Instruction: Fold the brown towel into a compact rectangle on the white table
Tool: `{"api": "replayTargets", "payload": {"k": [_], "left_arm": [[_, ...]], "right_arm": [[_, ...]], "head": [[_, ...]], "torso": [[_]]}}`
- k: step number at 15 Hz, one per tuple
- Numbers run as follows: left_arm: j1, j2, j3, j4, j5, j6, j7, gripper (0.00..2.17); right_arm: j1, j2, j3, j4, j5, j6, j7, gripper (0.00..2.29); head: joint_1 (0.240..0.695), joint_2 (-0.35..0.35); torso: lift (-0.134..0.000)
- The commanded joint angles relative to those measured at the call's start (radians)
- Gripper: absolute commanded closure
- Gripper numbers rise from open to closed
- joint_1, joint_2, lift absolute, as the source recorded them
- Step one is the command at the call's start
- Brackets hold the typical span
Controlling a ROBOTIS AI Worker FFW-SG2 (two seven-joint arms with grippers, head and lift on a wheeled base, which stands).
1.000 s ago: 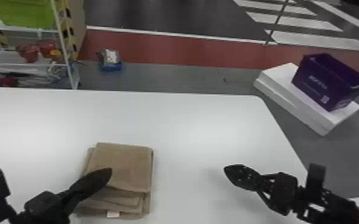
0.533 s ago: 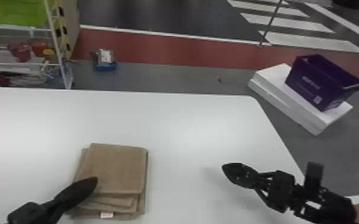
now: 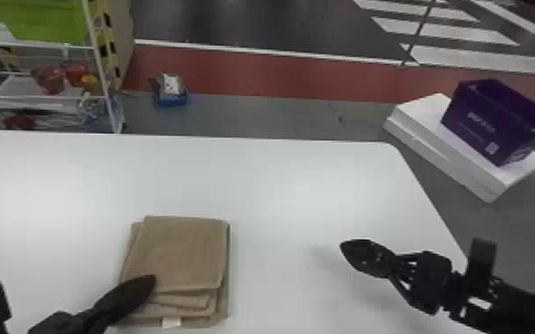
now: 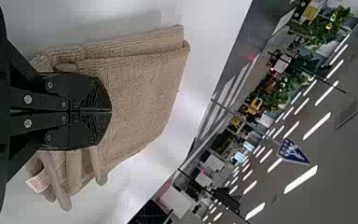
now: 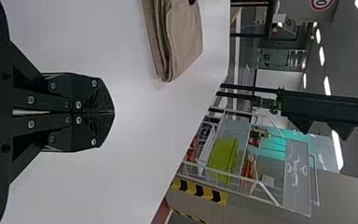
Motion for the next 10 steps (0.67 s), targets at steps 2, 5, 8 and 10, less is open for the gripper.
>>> {"api": "replayTargets", "payload": {"k": [2, 5, 8, 10], "left_arm": [[0.032, 0.0, 0.007, -0.093, 0.021, 0.036, -0.001, 1.45], [0.073, -0.001, 0.035, -0.223, 0.073, 0.095, -0.012, 1.44], [0.09, -0.003, 0.07, -0.304, 0.124, 0.107, -0.009, 0.87], [0.089, -0.009, 0.087, -0.349, 0.116, 0.107, 0.016, 0.31]], "right_arm": [[0.001, -0.002, -0.013, -0.003, -0.038, 0.012, 0.014, 1.84], [0.007, -0.002, -0.024, -0.032, -0.088, 0.055, 0.02, 1.72], [0.022, 0.032, -0.027, -0.197, -0.111, 0.261, 0.004, 1.25], [0.048, 0.084, -0.019, -0.326, -0.12, 0.349, -0.042, 1.0]], "head": [[0.695, -0.197], [0.695, -0.208], [0.695, -0.212], [0.695, -0.196]], "torso": [[-0.123], [-0.123], [-0.123], [-0.123]]}}
